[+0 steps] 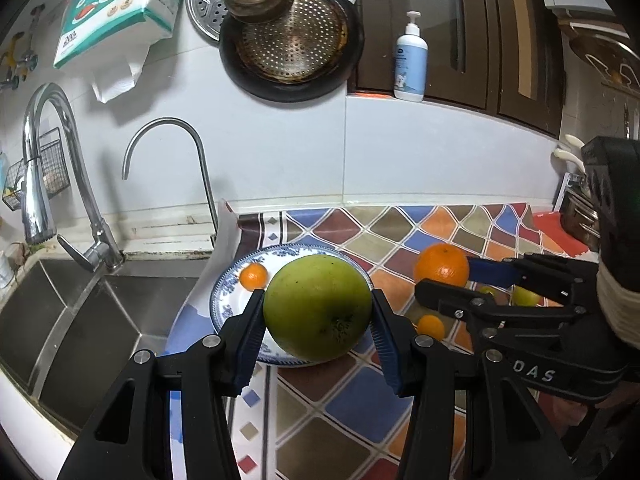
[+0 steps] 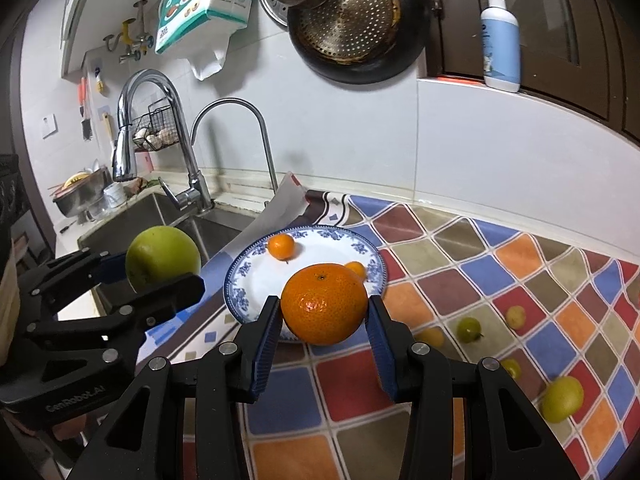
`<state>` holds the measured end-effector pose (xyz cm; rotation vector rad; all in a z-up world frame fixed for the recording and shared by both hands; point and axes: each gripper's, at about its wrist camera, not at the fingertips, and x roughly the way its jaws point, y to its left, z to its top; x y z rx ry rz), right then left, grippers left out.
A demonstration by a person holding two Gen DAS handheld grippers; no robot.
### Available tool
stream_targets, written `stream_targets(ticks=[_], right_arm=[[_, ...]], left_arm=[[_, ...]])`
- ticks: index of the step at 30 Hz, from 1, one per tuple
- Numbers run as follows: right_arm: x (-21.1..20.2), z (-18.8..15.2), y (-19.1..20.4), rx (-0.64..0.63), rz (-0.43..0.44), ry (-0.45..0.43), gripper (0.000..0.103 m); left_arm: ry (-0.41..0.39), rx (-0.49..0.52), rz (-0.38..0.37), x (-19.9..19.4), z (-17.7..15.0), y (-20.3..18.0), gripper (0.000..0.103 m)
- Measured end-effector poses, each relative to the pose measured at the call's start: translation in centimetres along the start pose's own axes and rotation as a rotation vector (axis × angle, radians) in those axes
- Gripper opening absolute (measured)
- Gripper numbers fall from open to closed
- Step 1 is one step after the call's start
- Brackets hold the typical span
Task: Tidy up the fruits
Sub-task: 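Carry the green apple and orange over the plate with both tools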
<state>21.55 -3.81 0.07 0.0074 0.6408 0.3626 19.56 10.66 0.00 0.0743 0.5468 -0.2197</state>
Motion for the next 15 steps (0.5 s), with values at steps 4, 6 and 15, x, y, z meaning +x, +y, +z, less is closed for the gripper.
stream_targets(ticks=[4, 6, 15], right_arm=[[1.5, 0.7, 0.6, 0.008, 0.005, 0.009, 0.044], [2.2, 1.1, 0.9, 0.010, 0.003, 0.016, 0.044], [6.3, 2.6, 1.6, 0.044, -0.005, 0.056, 0.044]], left_arm=[[-0.001, 0.005, 0.009, 0.8, 0.5, 1.2, 0.050], [0.003, 0.008, 0.012, 1.4, 0.6, 1.9, 0.050], [0.048, 0.001, 0.017, 5.2, 0.8, 4.8, 0.050]])
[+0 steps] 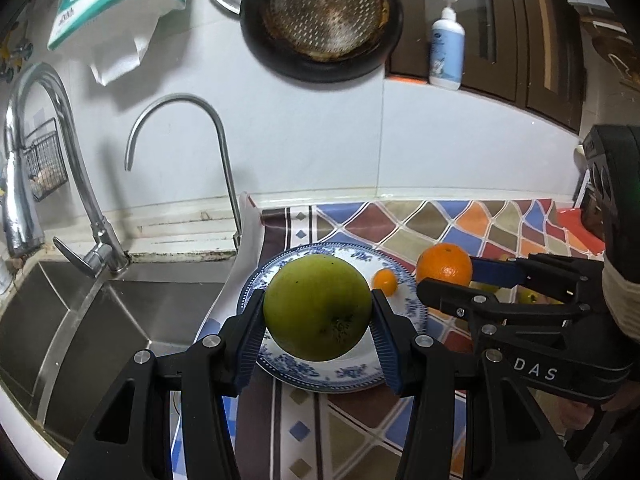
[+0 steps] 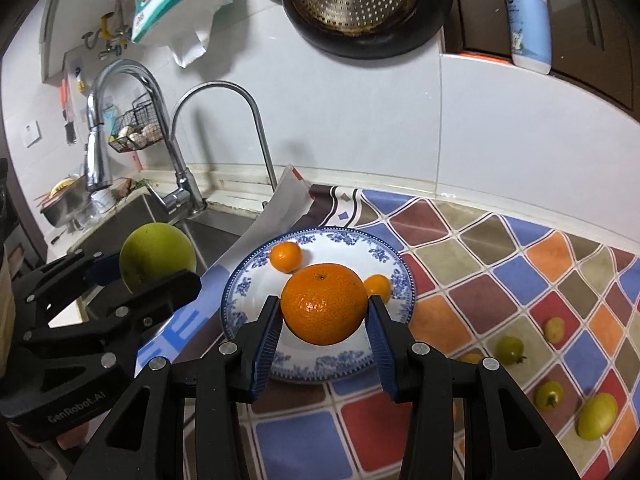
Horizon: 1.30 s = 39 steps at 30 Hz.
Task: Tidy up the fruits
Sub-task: 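Carry the green apple and orange over the plate with both tools, then lower the apple onto the plate with the left tool while the right tool releases the orange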
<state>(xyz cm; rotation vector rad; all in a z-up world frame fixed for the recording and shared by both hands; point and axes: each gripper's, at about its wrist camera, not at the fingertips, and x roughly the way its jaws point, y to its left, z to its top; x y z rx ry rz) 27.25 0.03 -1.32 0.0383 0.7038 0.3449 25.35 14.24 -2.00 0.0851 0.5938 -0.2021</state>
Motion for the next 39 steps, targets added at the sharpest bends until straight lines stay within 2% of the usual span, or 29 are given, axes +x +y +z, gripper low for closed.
stream_targets(ticks=[11, 23, 34, 39], right_arm=[[5.6, 1.1, 0.1, 0.003, -0.021, 0.089, 0.044], [9.7, 0.1, -0.6, 0.040, -0.050, 0.183, 0.044], [11.0, -0.4, -1.3, 0.061, -0.066, 0.214, 0.044], [11.0, -0.5, -1.6, 0.082, -0.059, 0.218, 0.049]], left_arm=[[0.083, -0.021, -0.024, 6.1, -0.2, 2.6, 0.050], [0.167, -0.024, -0.059, 10.5, -1.2, 3.2, 0.050], [0.216, -0.014, -0.073, 12.4, -1.8, 3.1, 0.050], [0.184, -0.010, -0.041, 11.6, -1.5, 3.1, 0.052]])
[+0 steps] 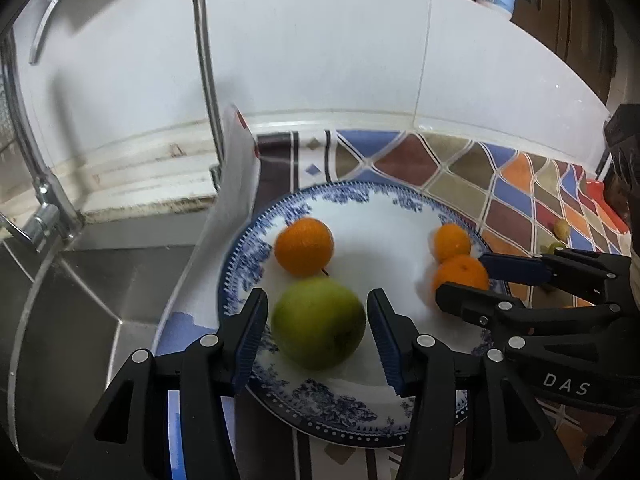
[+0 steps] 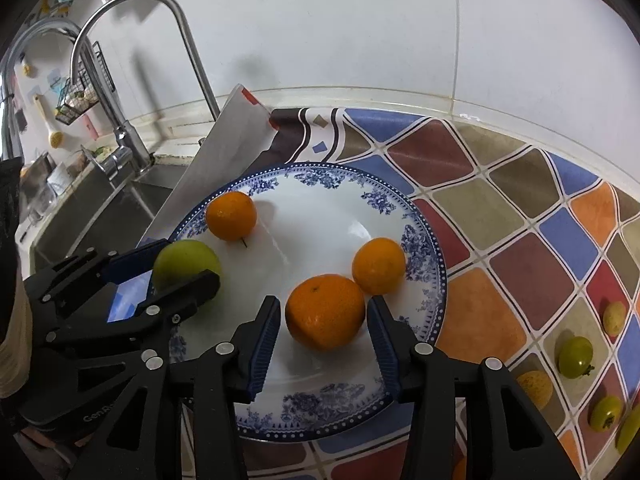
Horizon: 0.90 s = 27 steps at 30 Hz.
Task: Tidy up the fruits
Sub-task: 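Lower the apple onto the plate with the left tool while the right tool releases the orange, then lift both tools away from the plate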
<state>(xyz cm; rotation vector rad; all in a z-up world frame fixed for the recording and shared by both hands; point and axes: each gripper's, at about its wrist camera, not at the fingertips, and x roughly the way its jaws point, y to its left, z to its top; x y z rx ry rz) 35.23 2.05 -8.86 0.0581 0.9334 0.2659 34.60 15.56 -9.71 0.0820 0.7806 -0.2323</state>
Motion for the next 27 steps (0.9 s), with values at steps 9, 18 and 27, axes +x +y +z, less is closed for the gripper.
stream_targets(ticks=[9, 18, 27], right_arm=[[-3.2, -0.7, 0.1, -0.014, -0.031, -0.061, 0.056], [-8.8, -1.7, 0.1, -0.012, -0.040, -0.167, 0.065], [-14.1, -3.6, -0.6, -0.022, -0.061, -0.252, 0.071]], left_arm=[[-0.084, -0.038, 0.051, -4.8, 0.3, -0.3, 0.066], [-0.163, -0.075, 0.083, -10.2, -0.1, -1.9, 0.077], [-0.239, -0.039, 0.093, -14.6, -1.2, -5.1, 0.082]])
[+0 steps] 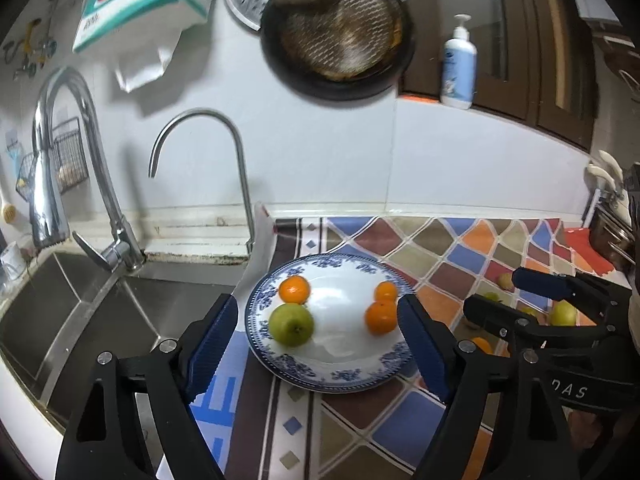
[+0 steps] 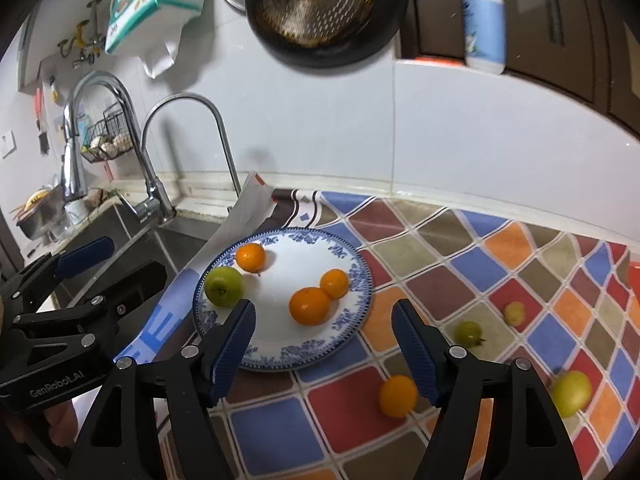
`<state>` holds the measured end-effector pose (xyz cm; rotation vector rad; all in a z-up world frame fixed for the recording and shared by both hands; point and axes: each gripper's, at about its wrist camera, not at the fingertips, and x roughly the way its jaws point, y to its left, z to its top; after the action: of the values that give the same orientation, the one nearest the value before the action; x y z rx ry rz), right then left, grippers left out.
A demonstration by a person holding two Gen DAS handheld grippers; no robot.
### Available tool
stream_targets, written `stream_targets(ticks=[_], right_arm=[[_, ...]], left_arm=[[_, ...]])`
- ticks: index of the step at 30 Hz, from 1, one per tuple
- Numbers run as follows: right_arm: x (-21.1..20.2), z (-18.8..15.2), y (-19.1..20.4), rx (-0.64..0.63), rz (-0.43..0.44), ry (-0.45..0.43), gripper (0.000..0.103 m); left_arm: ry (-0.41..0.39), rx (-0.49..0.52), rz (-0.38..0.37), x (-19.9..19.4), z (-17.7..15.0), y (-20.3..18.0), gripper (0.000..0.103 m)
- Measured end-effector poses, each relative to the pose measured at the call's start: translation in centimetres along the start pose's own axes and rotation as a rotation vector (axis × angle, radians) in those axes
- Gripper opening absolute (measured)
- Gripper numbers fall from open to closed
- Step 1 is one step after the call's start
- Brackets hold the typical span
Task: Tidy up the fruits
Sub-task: 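Lift both tools away from the plate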
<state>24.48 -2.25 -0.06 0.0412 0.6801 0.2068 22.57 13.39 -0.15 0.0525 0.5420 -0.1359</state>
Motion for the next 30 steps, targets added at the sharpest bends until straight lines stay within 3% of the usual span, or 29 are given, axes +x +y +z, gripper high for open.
stream_targets(ticks=[20, 30], right_arm=[[-8.2, -3.5, -6.5, 0.044, -0.104, -0.076, 0.075], [-10.5, -5.1, -10.4, 0.037, -0.181, -0.097, 0.075]], left_arm=[[-0.064, 0.045, -0.072, -4.5, -0.8, -8.2, 0.087], [-0.078, 0.050, -0.031, -4.8, -1.9, -12.3, 0.087]])
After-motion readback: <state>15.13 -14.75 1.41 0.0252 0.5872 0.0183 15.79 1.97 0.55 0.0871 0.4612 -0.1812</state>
